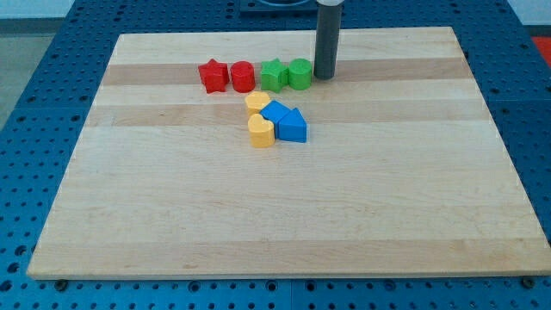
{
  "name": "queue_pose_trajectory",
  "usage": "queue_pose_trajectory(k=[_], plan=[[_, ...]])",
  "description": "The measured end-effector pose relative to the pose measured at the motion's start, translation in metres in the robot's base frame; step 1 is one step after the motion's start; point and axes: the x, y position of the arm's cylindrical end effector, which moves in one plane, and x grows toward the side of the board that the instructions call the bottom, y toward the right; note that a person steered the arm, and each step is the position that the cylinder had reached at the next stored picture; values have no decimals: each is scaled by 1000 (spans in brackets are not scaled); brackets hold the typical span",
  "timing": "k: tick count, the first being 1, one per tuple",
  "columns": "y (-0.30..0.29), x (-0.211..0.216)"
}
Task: Push the green blocks into the red blocks
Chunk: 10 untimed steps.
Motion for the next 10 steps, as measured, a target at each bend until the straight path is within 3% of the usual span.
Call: queue_pose_trajectory(k=[10], plan=[[-38, 1]])
